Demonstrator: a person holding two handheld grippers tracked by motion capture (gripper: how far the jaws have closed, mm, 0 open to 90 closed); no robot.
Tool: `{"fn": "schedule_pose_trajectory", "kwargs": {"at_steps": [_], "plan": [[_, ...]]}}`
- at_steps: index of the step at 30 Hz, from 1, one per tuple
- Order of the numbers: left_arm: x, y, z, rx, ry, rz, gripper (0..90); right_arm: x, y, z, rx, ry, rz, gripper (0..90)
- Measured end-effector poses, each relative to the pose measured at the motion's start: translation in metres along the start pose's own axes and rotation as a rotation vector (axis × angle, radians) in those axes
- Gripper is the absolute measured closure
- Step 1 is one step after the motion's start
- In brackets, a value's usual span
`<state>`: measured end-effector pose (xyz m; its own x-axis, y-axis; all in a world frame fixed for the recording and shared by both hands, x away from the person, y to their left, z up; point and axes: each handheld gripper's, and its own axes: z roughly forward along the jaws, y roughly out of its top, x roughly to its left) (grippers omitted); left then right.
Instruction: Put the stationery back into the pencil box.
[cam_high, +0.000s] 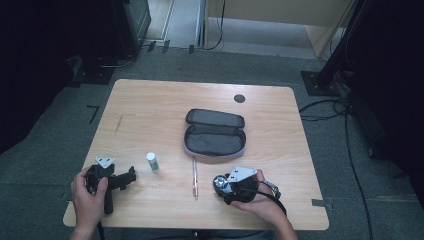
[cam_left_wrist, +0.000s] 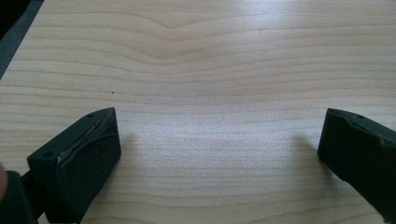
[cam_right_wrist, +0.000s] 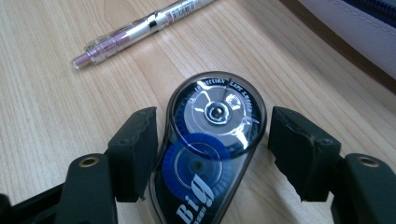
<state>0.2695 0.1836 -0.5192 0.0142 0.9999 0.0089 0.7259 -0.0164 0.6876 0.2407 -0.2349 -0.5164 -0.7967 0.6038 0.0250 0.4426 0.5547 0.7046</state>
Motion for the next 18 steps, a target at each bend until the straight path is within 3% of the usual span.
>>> {"fn": "schedule_pose_trajectory", "kwargs": {"at_steps": [3,6,12,18], "plan": [[-0.0001,0.0000,0.0001,-0.001,0.000,0.000,0.0,0.0008,-0.0008,0.0011,-0.013,-0.010,0.006,32.2],[-0.0002,0.0000,0.0000,-0.001,0.000,0.001,0.0,0.0021,-0.0012,0.0046,-0.023,-0.029,0.026,21.9],[-0.0002,0.0000,-0.0001,0.001,-0.001,0.003,0.0,-0.0030,-0.0009,0.0039,-0.038,-0.045,0.040,33.8],[-0.0002,0.0000,-0.0001,0.001,-0.001,0.003,0.0,-0.0035,-0.0010,0.0041,-0.040,-0.055,0.050,32.6]]}}
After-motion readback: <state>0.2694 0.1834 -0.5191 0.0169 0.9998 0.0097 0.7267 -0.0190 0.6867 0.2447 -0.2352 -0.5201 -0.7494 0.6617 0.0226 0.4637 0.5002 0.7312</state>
